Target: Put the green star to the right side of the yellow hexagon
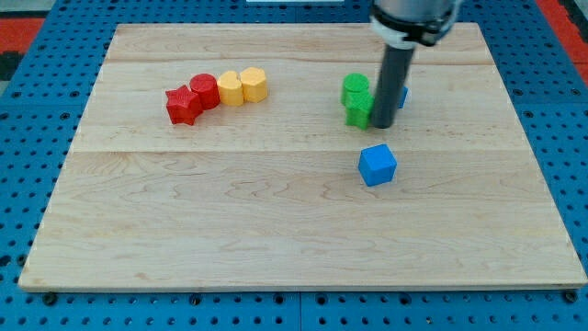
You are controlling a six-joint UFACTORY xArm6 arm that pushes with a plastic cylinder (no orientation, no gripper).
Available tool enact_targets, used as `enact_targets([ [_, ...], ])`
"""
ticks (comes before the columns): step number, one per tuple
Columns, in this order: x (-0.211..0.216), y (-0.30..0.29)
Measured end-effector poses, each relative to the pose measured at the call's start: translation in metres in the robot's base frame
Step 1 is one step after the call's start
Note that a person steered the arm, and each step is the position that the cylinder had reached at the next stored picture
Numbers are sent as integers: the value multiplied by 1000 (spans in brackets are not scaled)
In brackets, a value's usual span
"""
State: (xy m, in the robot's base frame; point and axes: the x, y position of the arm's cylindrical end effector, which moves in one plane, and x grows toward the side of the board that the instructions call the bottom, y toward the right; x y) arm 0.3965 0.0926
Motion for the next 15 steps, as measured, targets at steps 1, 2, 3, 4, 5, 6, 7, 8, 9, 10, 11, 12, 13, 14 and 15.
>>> enact_targets([
  [1, 0, -27],
  [2, 0, -4],
  [3, -8, 16],
  [4, -25, -23],
  [5, -27, -64],
  [6, -7, -55],
  [7, -8, -62],
  [8, -33, -65],
  [9, -48, -65],
  [10, -41, -64],
  [11, -21, -62],
  [12, -25, -72],
  [13, -36, -75],
  [14, -41, -75],
  [15, -41, -75],
])
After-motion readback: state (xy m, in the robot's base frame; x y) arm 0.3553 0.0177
